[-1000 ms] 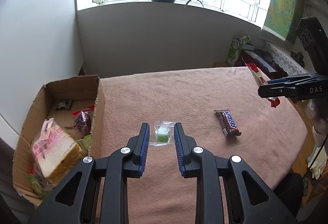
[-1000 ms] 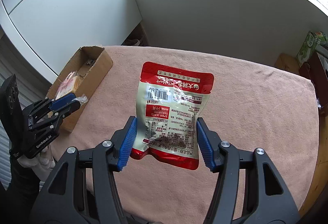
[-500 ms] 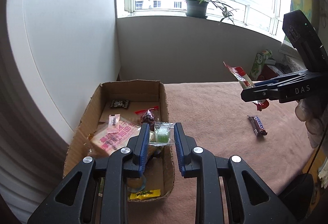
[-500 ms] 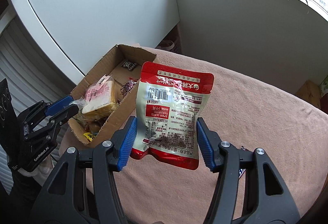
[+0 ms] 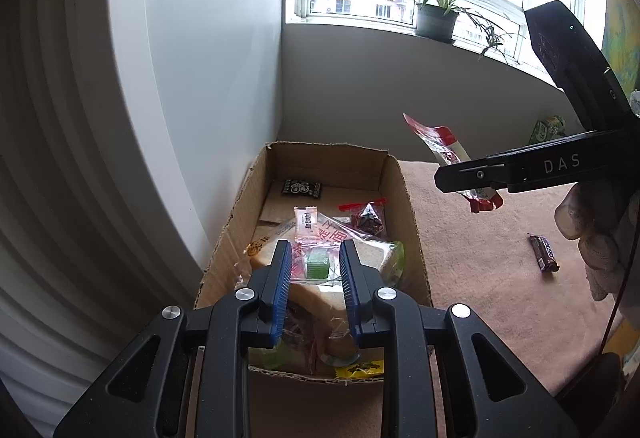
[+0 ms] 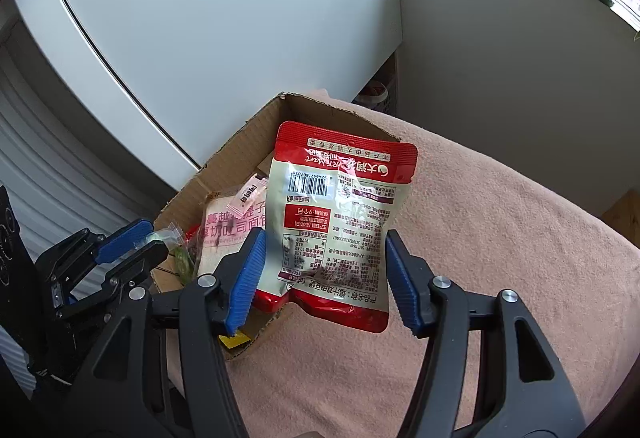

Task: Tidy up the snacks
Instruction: 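Carry both snacks into the box and open both tools, then move the right tool toward the Snickers bar on the table, then grasp the Snickers bar with the right tool, then carry the Snickers bar with the right tool into the box and release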

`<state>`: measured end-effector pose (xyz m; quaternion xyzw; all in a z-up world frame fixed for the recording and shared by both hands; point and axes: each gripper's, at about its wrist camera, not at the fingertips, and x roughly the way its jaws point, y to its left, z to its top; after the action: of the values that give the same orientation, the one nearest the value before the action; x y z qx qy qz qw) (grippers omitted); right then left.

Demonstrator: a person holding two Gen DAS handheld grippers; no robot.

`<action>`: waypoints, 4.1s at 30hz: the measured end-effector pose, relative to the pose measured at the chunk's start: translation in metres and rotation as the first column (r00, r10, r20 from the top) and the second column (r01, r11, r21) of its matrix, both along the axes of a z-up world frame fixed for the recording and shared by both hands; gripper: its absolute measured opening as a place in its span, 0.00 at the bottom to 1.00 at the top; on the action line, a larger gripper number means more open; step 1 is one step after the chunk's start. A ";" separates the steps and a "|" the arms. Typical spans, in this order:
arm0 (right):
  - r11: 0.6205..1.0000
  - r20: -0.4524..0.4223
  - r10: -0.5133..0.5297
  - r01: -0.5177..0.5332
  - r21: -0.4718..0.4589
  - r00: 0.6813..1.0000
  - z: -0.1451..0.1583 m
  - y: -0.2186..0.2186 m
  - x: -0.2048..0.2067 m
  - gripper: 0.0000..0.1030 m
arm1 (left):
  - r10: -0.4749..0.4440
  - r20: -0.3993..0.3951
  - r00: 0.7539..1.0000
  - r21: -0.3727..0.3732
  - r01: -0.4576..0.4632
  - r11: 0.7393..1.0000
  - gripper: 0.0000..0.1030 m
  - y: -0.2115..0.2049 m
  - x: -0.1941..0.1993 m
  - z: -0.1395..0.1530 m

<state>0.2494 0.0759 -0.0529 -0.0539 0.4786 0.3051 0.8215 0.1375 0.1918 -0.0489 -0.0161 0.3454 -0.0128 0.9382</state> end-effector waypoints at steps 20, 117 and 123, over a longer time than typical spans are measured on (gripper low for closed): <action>0.997 0.035 -0.079 0.078 0.029 0.996 0.014 -0.028 -0.003 0.86 | 0.025 0.004 1.000 -0.011 -0.025 1.000 0.57 0.003 0.001 -0.001; 0.983 -0.016 -0.170 0.169 -0.067 0.985 -0.016 -0.111 -0.043 0.28 | 0.015 -0.053 0.998 -0.084 -0.019 0.996 0.65 -0.047 -0.105 -0.046; 0.995 0.011 -0.078 0.078 -0.061 0.997 -0.004 -0.055 -0.030 0.28 | 0.019 -0.048 0.999 -0.105 -0.024 0.994 0.65 -0.037 -0.106 -0.050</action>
<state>0.2191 0.0214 -0.0570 -0.0617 0.4862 0.2576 0.8327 0.0320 0.1551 -0.0988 -0.0697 0.3661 -0.0203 0.9277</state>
